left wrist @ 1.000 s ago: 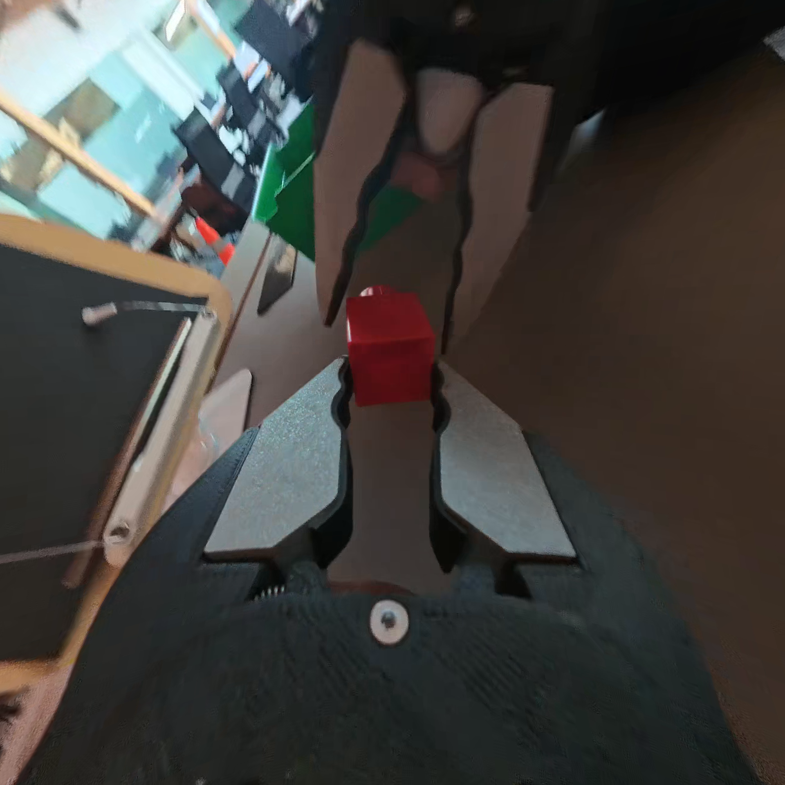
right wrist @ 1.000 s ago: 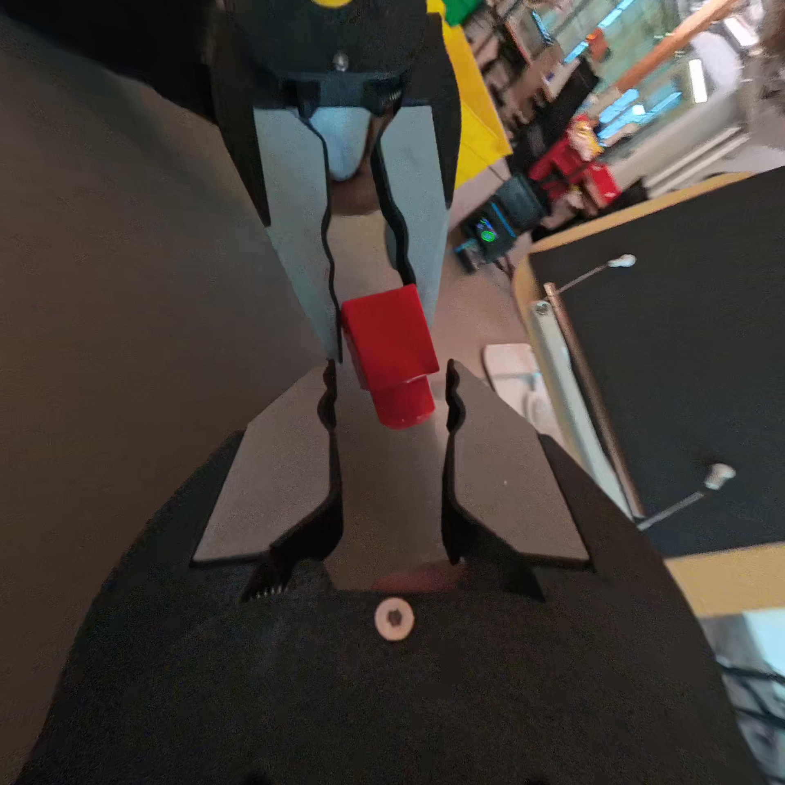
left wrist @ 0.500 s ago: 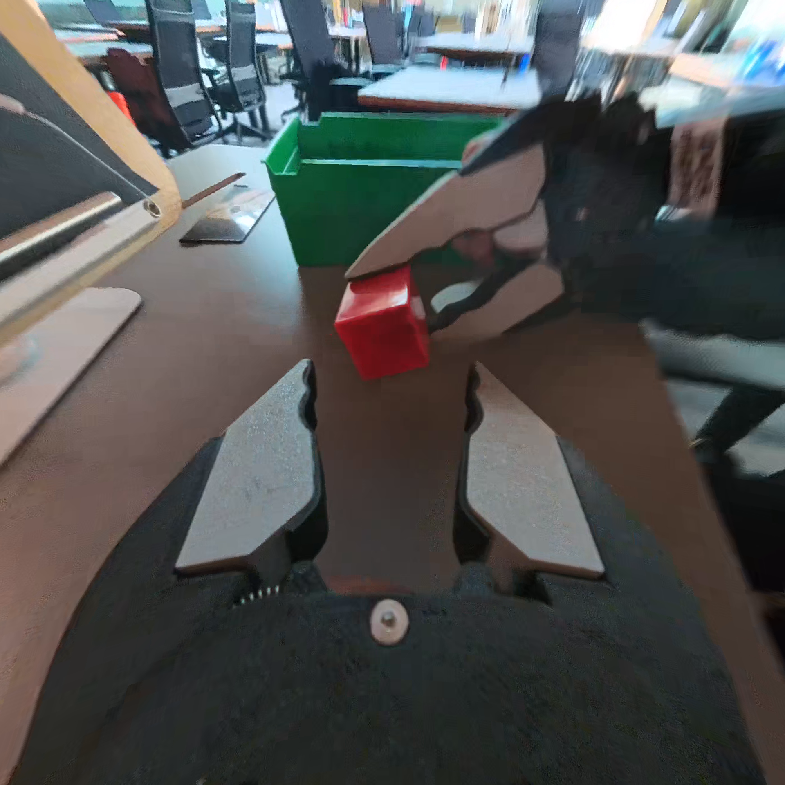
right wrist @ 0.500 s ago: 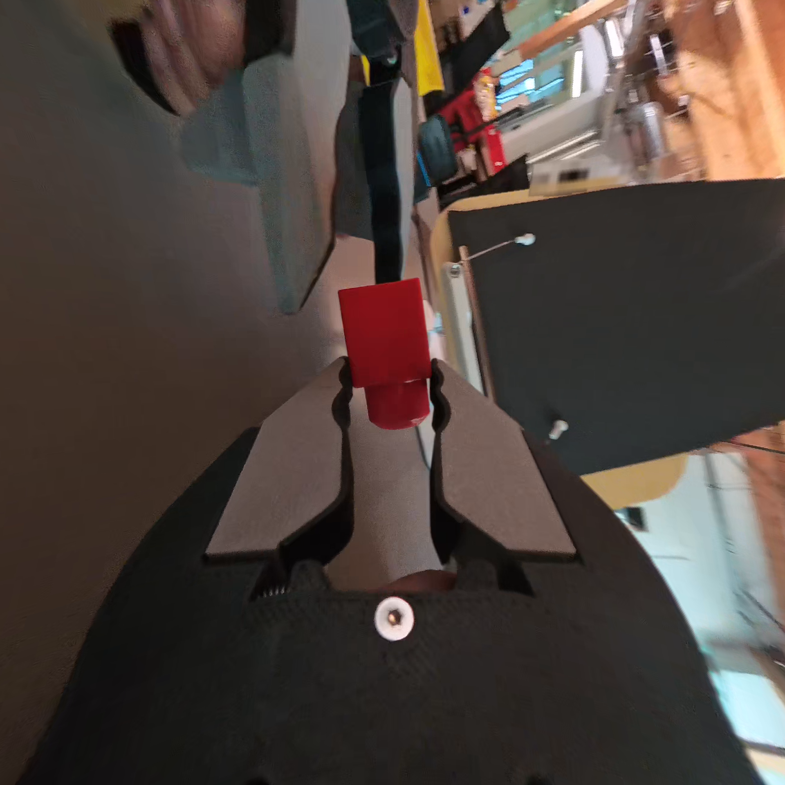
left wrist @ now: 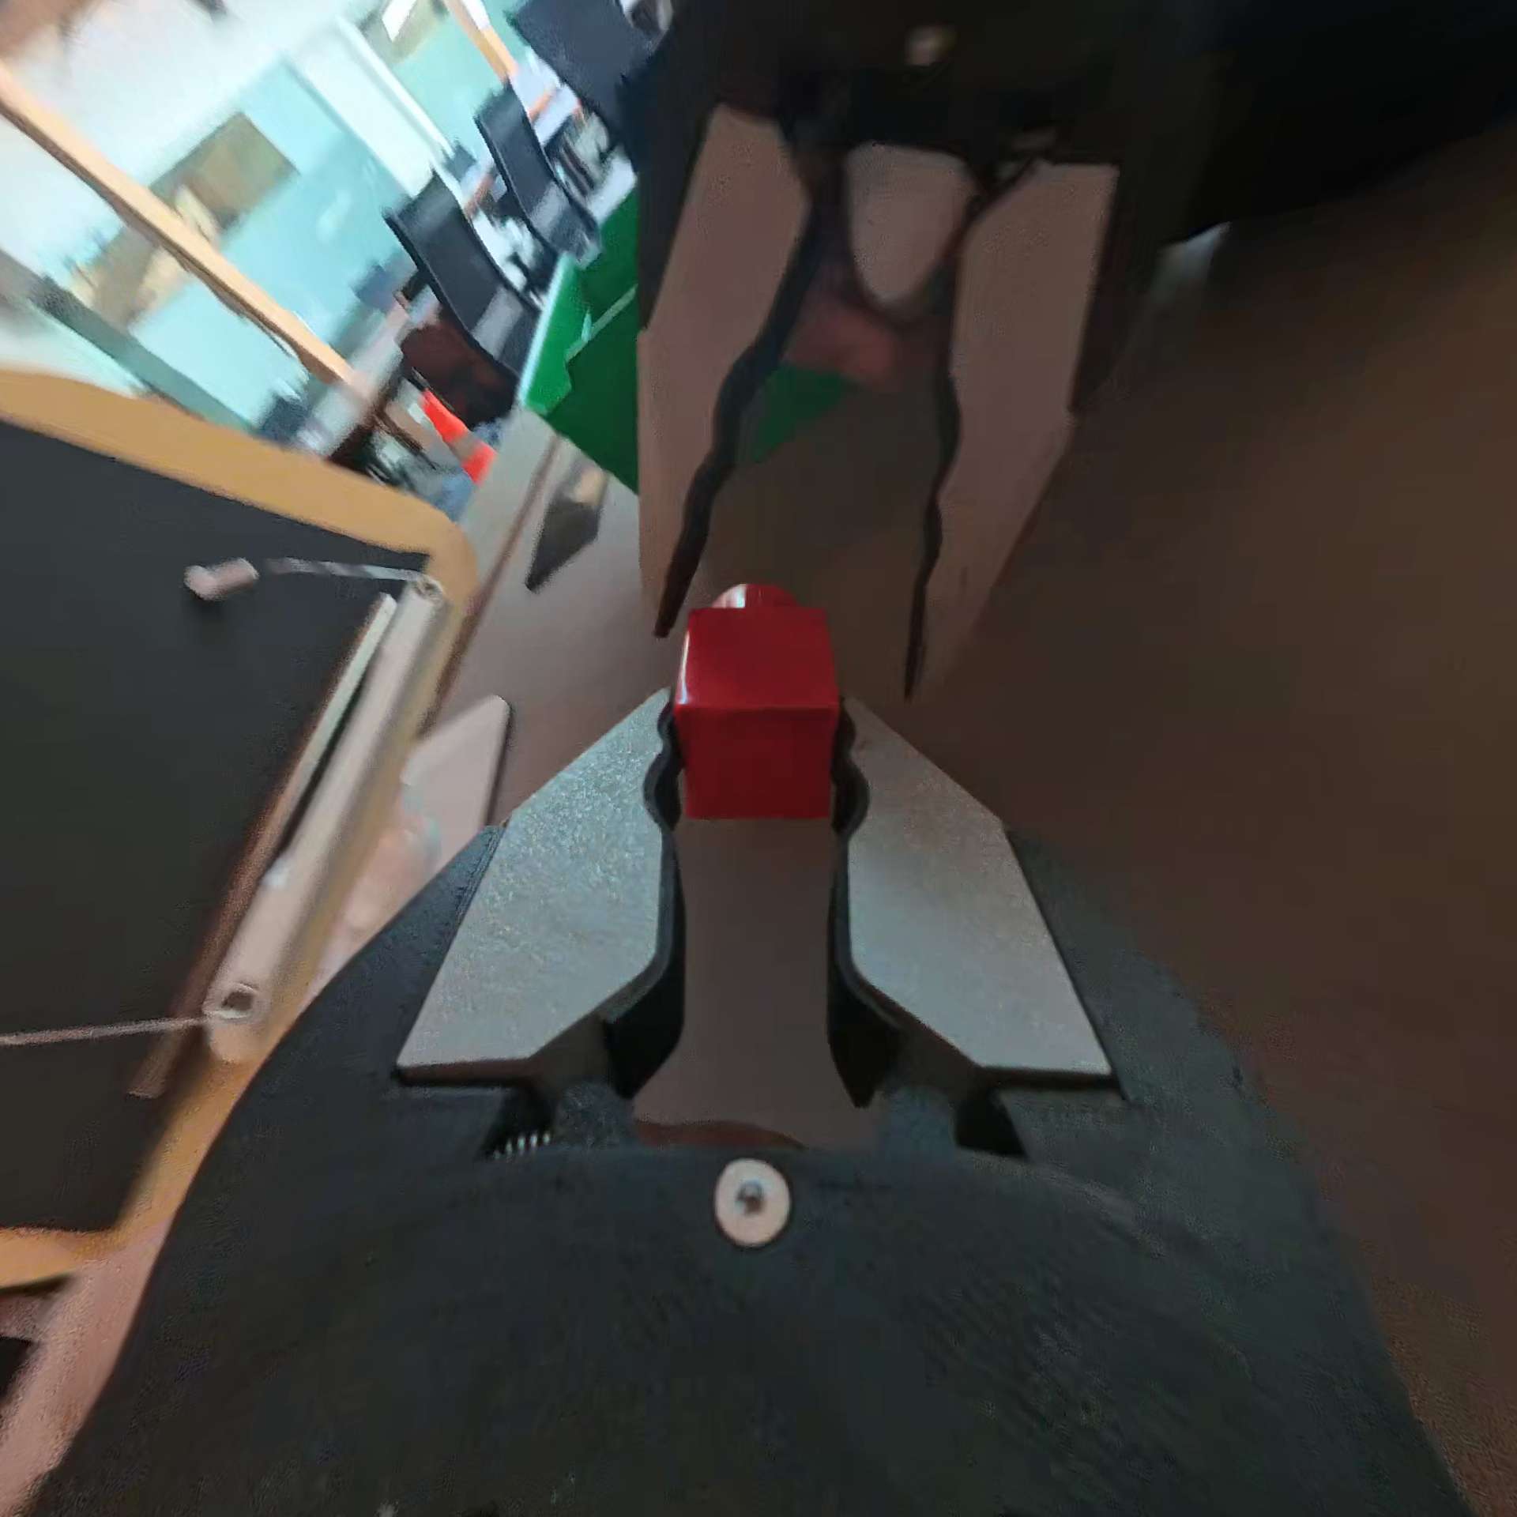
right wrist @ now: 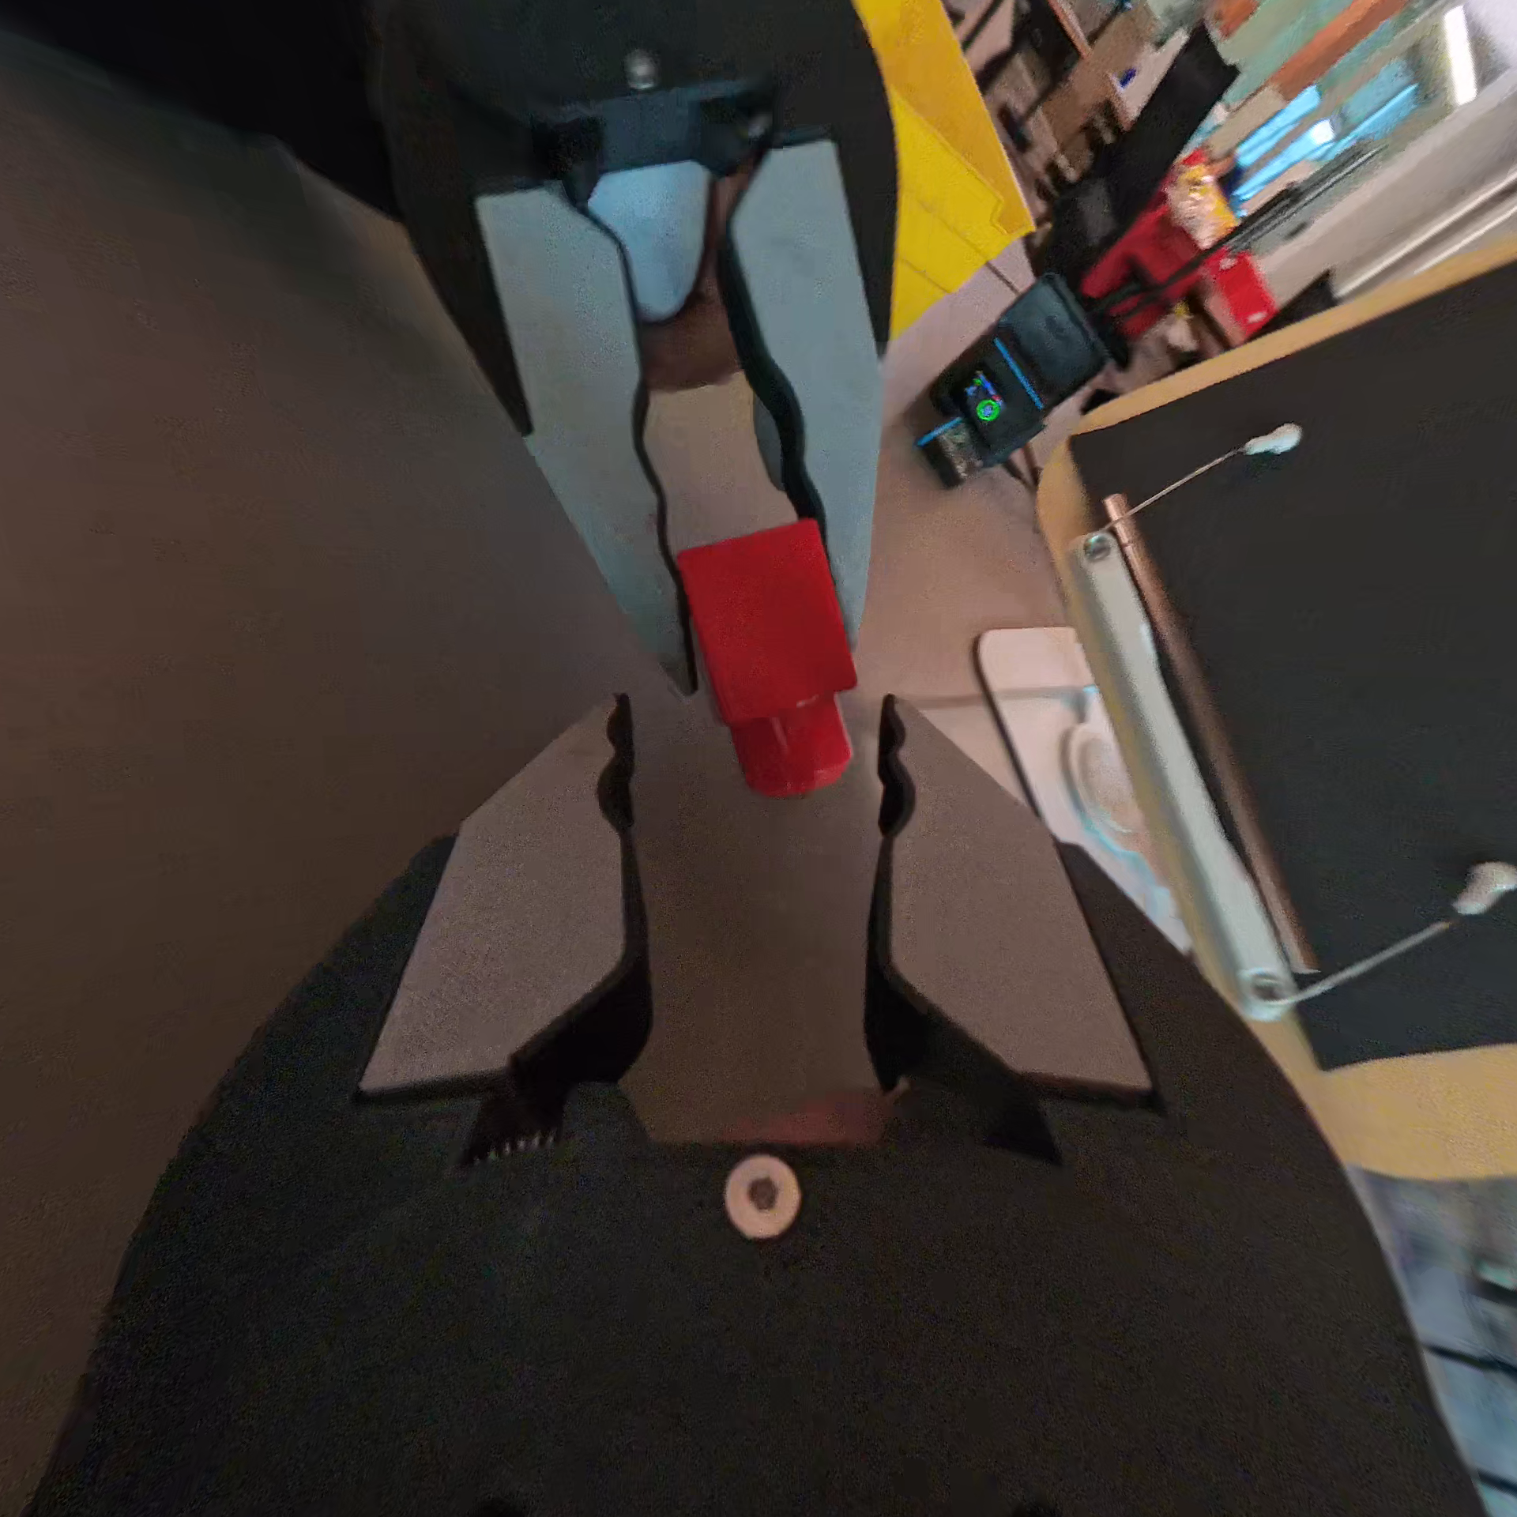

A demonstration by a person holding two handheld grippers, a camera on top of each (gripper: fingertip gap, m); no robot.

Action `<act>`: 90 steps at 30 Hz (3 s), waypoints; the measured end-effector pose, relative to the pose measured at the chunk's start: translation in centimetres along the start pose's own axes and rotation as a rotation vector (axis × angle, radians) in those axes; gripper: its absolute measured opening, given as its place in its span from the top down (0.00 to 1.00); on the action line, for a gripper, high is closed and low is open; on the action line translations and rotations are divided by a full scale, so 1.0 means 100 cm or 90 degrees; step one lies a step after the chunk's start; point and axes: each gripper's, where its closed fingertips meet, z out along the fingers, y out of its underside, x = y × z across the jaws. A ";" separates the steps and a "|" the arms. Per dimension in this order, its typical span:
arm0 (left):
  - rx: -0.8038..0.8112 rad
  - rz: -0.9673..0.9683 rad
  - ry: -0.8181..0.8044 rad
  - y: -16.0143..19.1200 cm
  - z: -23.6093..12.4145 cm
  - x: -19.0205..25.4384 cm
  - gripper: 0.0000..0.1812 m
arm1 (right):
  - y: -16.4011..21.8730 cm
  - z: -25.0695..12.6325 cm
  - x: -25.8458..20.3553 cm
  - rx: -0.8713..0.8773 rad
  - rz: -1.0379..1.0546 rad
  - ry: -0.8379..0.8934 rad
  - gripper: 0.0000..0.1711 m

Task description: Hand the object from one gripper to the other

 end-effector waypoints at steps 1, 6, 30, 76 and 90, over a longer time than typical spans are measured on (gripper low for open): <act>0.009 0.052 -0.009 -0.003 -0.001 0.002 0.82 | 0.001 -0.002 -0.001 0.014 0.029 -0.025 0.65; 0.008 0.255 -0.012 -0.003 0.002 0.025 0.82 | 0.013 -0.004 -0.014 -0.012 0.007 -0.075 0.70; 0.020 -0.020 -0.019 0.000 -0.003 -0.007 0.82 | 0.014 0.007 0.011 -0.093 -0.132 0.125 0.67; 0.140 0.003 -0.011 -0.029 -0.001 0.012 0.82 | -0.007 -0.028 -0.007 0.110 0.140 -0.118 0.82; 0.024 -0.232 -0.128 0.013 0.008 -0.037 0.76 | 0.100 -0.211 0.134 -0.304 0.320 0.349 0.83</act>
